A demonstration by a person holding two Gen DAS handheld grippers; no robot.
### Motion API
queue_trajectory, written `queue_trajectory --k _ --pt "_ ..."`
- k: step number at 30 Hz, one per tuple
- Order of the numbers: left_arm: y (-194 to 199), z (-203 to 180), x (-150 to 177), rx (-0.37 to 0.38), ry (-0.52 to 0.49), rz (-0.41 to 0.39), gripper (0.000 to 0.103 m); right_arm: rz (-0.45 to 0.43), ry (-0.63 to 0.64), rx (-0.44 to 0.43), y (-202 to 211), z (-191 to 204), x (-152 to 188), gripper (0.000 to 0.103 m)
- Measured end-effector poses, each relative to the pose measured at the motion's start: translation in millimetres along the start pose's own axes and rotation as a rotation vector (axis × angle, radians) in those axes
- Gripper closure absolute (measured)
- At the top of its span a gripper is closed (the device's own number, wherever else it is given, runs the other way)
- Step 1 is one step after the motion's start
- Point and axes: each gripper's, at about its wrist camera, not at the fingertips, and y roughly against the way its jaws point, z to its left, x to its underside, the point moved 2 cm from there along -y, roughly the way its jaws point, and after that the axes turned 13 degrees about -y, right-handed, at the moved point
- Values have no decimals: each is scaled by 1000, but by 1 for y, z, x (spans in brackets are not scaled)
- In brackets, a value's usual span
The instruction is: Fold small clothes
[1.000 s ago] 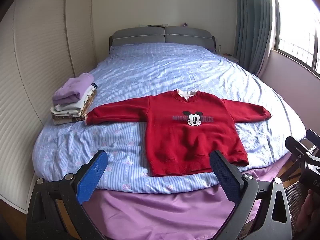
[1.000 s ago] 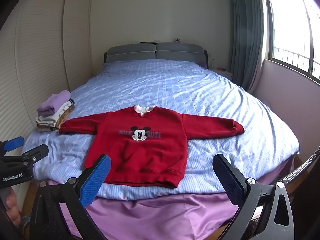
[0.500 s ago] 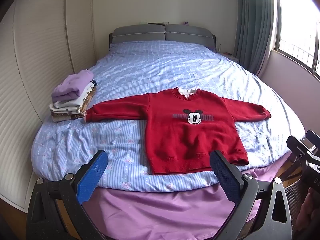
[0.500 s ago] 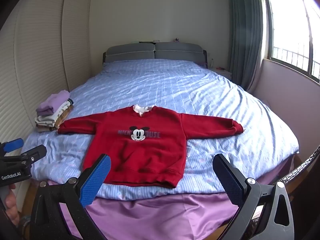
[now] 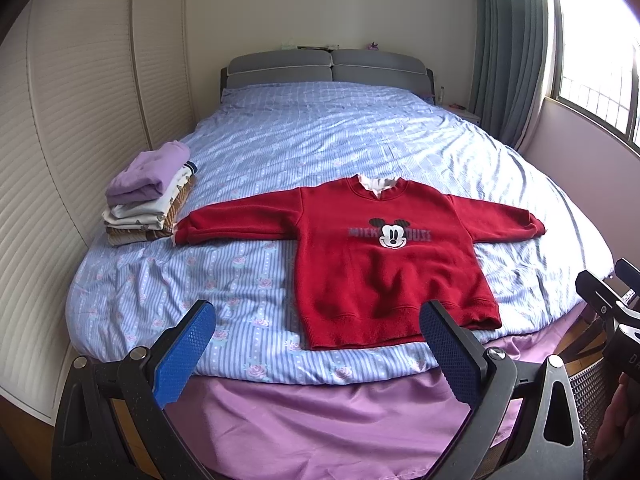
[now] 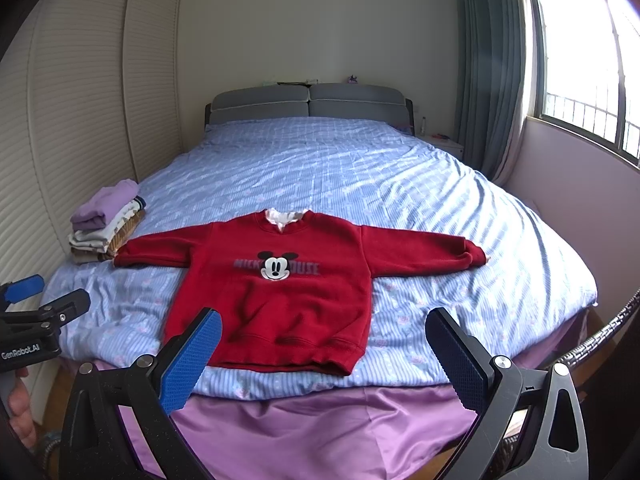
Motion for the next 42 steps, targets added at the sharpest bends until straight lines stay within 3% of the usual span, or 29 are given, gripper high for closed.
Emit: queue_trajectory --k 42 --pt "3 5 -4 2 1 -1 0 1 3 2 -2 -3 2 0"
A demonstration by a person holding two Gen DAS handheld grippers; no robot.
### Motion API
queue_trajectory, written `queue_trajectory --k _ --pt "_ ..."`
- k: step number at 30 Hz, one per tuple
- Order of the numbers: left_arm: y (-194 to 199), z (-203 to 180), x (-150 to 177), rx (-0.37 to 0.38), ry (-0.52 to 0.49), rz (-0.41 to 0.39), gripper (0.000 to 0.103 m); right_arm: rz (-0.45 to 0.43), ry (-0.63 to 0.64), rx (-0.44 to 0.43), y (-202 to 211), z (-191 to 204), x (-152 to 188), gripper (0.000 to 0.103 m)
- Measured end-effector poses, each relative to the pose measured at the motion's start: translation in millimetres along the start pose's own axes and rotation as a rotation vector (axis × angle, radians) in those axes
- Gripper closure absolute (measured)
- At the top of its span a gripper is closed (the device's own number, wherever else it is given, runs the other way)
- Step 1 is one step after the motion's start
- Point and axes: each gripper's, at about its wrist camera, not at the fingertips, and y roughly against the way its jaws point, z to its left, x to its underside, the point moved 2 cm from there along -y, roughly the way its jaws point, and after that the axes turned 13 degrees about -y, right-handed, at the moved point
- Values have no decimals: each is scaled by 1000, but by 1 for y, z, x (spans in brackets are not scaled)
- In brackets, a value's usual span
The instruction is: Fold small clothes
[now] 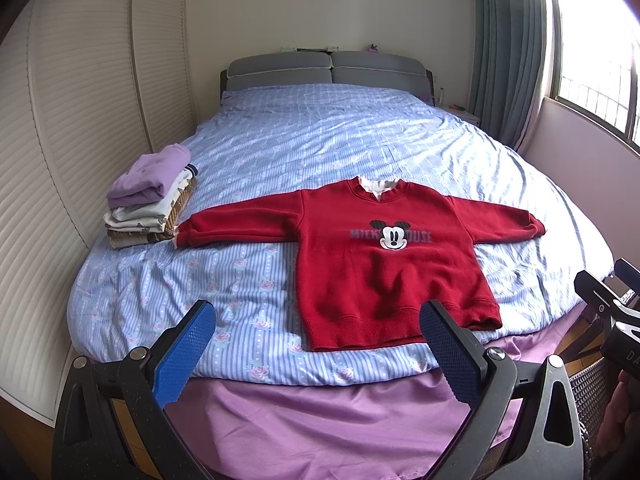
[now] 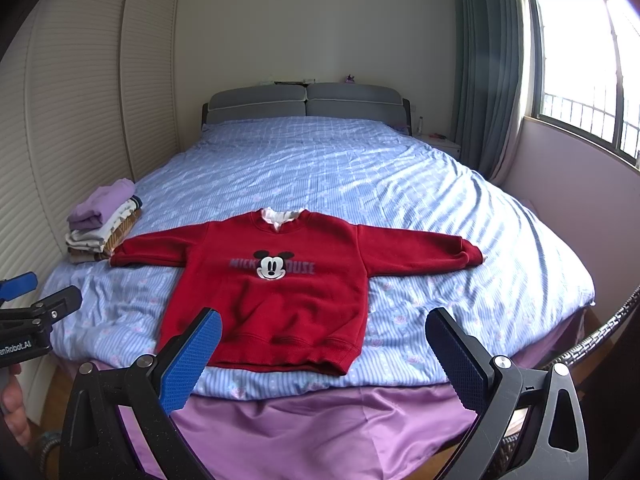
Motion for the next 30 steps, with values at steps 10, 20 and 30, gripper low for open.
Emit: queue_trajectory --k 10,20,30 --pt "0 -1 0 2 2 -1 0 0 0 1 0 4 0 0" --pt "-11 -8 -8 8 -15 6 0 8 -1 -2 -14 -1 1 0" --pt "-49 -14 -50 3 1 -33 0 10 -45 45 -56 -10 -30 0"
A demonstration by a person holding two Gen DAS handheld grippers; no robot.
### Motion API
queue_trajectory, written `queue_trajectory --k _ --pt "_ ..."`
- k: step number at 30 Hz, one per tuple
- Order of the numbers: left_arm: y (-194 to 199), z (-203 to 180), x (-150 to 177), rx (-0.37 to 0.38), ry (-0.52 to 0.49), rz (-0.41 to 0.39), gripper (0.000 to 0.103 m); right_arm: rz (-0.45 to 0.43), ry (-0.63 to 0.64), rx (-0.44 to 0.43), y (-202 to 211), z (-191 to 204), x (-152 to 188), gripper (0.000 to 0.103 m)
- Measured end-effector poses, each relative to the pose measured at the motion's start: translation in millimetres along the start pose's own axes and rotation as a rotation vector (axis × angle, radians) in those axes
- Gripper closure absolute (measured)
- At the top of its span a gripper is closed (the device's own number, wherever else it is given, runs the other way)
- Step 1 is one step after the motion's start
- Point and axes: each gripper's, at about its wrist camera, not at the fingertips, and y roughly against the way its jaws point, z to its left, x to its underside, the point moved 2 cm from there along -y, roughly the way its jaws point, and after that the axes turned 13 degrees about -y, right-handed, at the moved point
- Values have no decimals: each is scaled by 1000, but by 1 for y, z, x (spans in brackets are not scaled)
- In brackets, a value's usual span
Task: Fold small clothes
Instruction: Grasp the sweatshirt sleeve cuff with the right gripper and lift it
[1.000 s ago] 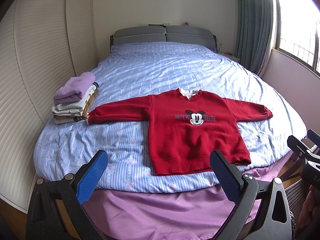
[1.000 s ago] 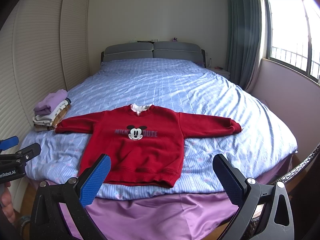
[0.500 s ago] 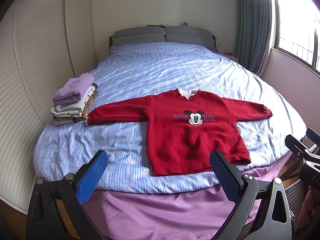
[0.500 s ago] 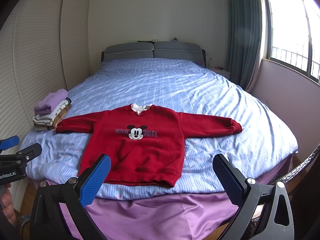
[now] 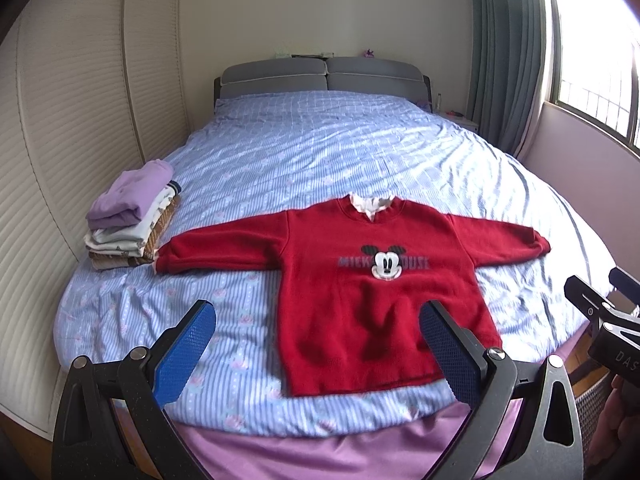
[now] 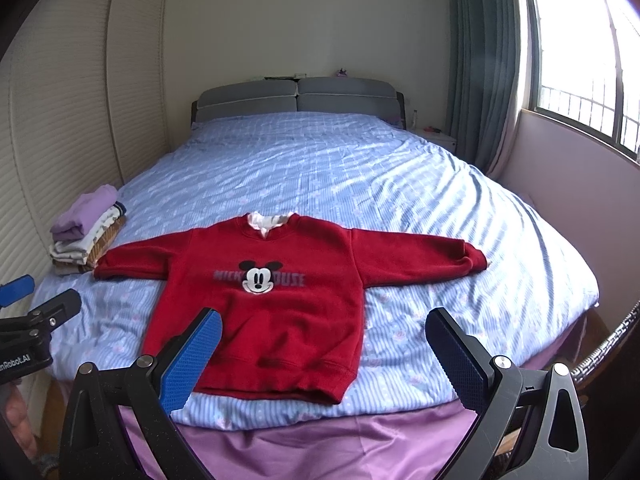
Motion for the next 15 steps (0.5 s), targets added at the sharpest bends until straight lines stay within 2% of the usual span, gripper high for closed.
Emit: queue_trajectory --k 7,15 --pt "-51 -21 -44 -3 -12 -25 0 -37 -101 64 -46 -39 -35 0" --pt "-124 -72 -84 16 -43 -32 0 -81 -247 144 -109 -106 -63 1"
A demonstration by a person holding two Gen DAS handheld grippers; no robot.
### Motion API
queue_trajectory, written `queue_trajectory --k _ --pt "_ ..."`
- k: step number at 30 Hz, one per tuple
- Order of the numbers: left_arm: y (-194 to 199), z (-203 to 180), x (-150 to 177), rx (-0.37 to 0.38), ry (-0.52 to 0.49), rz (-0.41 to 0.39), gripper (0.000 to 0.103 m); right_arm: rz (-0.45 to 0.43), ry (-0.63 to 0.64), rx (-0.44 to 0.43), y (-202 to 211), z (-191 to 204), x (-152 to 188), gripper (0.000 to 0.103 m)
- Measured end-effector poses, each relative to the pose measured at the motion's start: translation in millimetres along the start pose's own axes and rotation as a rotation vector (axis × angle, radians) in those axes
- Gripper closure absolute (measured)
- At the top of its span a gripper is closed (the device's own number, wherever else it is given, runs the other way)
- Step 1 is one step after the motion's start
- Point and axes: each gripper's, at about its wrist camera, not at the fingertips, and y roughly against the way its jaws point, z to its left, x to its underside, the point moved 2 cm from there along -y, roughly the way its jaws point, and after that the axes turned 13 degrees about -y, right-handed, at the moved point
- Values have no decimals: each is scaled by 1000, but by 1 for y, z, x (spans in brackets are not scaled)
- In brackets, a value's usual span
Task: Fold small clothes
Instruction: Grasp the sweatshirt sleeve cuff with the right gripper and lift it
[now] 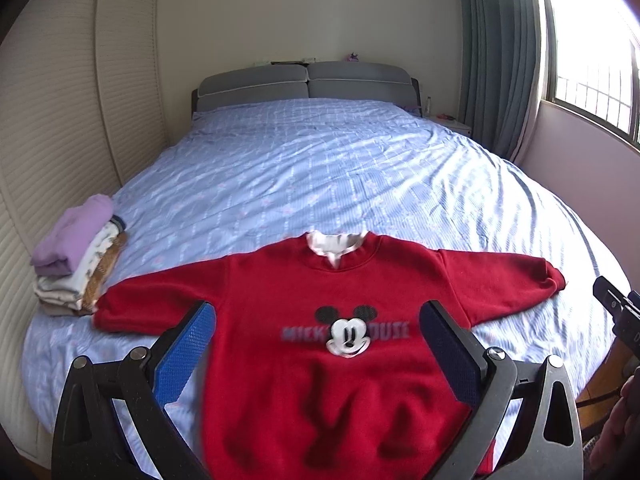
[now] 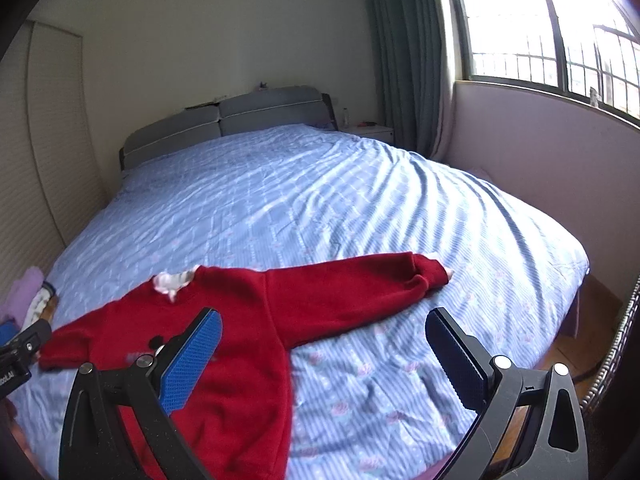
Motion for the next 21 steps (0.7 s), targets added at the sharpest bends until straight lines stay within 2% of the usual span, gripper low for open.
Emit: queue_trajectory --k 3,9,11,15,17,21 --pt "-30 -24 -12 14 -5 9 0 -10 -56 17 -31 -24 -11 5" --pt "-87 -73 -31 37 -33 34 0 -1 -177 72 -89 -77 -27 29" --pt "-103 -90 -36 42 -47 40 0 19 -229 83 -108 -94 -30 37" --pt "-128 -121 -45 46 -77 43 0 82 -329 88 -146 -120 -29 46" --pt "-138 -132 -48 49 -89 44 0 115 -374 83 -164 -129 -26 55" --pt "-157 -150 -51 58 -104 58 0 160 -446 78 -194 -146 -22 56"
